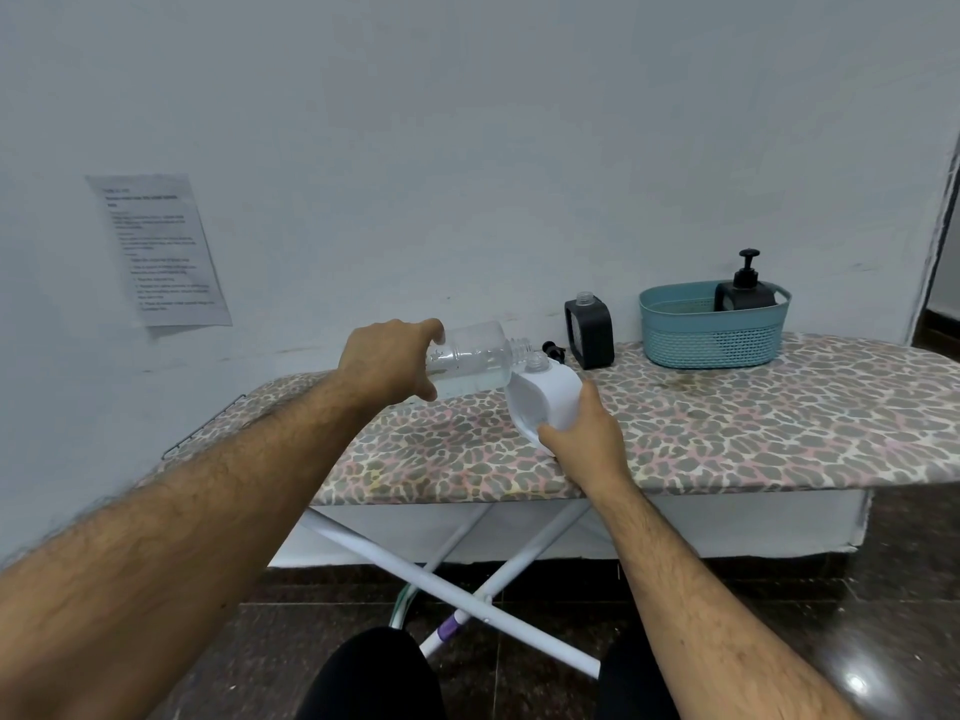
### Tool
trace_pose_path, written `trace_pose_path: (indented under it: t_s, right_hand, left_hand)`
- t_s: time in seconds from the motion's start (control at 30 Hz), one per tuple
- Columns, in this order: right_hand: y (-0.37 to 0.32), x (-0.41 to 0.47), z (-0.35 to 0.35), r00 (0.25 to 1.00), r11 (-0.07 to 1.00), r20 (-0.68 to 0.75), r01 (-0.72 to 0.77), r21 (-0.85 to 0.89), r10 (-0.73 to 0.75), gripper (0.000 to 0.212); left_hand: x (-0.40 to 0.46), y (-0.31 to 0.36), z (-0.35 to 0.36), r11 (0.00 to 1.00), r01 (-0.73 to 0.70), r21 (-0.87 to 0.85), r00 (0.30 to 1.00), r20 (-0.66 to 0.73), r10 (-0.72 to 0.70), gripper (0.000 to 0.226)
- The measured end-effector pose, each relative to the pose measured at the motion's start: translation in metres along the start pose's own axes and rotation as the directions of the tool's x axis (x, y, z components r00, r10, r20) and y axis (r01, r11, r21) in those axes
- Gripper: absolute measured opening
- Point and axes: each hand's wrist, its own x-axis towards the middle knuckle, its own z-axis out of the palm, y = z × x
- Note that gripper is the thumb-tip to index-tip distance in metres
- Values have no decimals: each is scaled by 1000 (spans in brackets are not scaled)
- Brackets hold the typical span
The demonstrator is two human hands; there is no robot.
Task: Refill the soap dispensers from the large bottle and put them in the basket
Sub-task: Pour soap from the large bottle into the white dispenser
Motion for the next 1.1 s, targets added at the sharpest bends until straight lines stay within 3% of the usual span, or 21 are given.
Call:
trace_pose_path:
  t_s: [1.1]
  right_hand:
    - [4, 6, -4, 999, 999, 48, -11, 30, 10, 79]
  left_hand:
    - [-2, 6, -4, 999, 21, -30, 999, 36, -20, 68]
